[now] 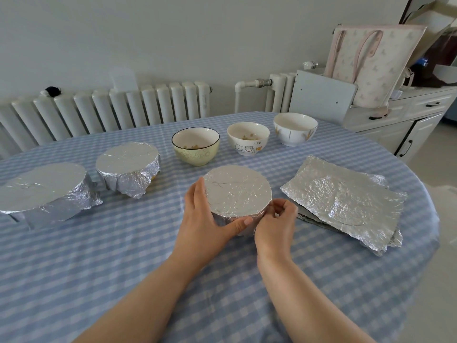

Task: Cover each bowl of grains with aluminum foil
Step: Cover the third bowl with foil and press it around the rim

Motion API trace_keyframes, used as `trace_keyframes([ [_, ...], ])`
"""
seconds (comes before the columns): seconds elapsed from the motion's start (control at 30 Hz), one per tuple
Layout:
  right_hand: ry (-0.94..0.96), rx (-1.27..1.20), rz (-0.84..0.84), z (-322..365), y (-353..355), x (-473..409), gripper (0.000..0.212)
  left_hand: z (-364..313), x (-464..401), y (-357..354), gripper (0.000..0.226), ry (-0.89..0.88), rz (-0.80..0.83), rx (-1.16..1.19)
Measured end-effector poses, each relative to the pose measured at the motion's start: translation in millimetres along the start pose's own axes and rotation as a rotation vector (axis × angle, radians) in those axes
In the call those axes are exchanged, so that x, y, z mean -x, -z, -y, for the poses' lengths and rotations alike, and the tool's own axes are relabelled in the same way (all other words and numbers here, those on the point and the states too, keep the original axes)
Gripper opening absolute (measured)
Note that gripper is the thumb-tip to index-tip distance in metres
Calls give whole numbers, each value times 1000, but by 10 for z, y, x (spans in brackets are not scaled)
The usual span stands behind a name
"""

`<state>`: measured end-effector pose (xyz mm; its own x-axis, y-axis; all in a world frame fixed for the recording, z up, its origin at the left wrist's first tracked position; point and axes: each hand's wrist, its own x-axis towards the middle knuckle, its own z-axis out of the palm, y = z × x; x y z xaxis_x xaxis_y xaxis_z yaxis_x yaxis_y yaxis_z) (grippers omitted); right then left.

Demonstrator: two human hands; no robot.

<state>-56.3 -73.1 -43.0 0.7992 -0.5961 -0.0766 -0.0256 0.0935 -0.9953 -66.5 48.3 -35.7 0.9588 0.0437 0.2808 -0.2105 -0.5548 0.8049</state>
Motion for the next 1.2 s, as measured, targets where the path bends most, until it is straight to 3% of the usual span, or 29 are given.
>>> trace_keyframes([
  [0.17,-133,-290,66,77,90,4,44,4,4,21,135,-6,29,50],
  [0.3,-326,-495,114,125,209,-54,31,62,-3,78,130,-16,85,86],
  [0.4,-438,-435,282,208,322,-95,14,68,-27,134,119,37,94,172],
  [0.57,-509,-245,597,291,478,-231,40,116,-122,190,91,265,39,422],
  [0.77,-577,-202,709,329,512,-372,47,238,-239,311,43,500,66,699],
  [0.97,-567,-192,769,295,527,-468,47,347,-279,388,69,603,141,879],
  [1.1,-555,-187,798,276,536,-509,40,381,-291,412,106,597,197,882],
  [1.2,-541,-191,813,279,529,-521,36,399,-305,439,108,611,255,888],
])
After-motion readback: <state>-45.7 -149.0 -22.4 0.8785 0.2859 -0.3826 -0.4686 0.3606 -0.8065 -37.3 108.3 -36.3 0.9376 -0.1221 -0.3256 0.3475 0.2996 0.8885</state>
